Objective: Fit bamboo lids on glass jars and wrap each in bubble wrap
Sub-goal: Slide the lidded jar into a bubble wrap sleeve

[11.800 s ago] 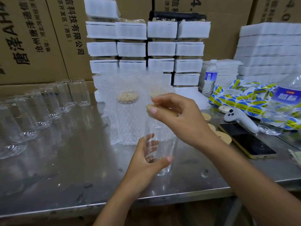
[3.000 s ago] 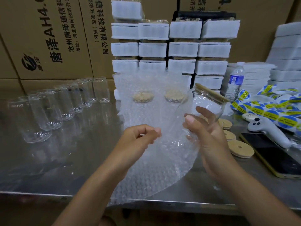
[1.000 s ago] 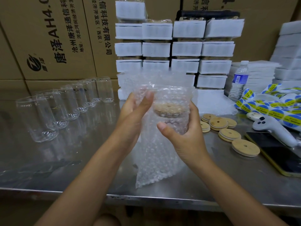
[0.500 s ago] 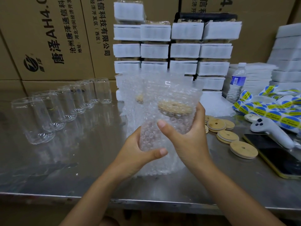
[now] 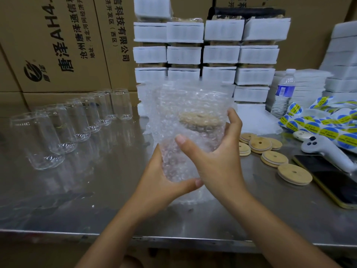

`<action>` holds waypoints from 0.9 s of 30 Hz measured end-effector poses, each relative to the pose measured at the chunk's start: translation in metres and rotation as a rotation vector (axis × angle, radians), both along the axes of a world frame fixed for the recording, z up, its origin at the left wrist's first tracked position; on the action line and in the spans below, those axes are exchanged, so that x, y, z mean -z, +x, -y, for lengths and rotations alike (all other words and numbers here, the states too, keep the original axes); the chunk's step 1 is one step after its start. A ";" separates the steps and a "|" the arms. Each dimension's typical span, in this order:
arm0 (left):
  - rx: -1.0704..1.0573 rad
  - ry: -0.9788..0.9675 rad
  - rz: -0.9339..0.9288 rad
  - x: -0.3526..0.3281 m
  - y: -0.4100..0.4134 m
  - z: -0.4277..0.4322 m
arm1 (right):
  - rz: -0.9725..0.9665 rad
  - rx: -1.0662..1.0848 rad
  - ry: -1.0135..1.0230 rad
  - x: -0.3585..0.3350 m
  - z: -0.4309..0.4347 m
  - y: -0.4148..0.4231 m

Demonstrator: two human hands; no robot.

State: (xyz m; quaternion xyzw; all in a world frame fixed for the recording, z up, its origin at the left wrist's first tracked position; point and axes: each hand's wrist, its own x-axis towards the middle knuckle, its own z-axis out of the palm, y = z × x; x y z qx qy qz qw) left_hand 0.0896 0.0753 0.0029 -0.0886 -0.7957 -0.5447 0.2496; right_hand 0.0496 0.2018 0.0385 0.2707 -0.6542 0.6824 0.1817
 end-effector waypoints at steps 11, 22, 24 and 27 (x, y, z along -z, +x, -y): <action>-0.275 0.109 -0.127 -0.012 0.016 0.067 | 0.021 -0.181 0.135 0.029 -0.004 -0.021; -0.490 -0.002 -0.091 -0.015 -0.006 0.145 | 0.144 -0.157 0.379 0.065 -0.005 -0.031; -0.487 0.005 -0.072 -0.012 -0.021 0.157 | 0.138 -0.135 0.376 0.065 -0.004 -0.031; -0.435 0.032 -0.055 -0.007 -0.050 0.166 | 0.192 -0.123 0.317 0.064 -0.003 -0.033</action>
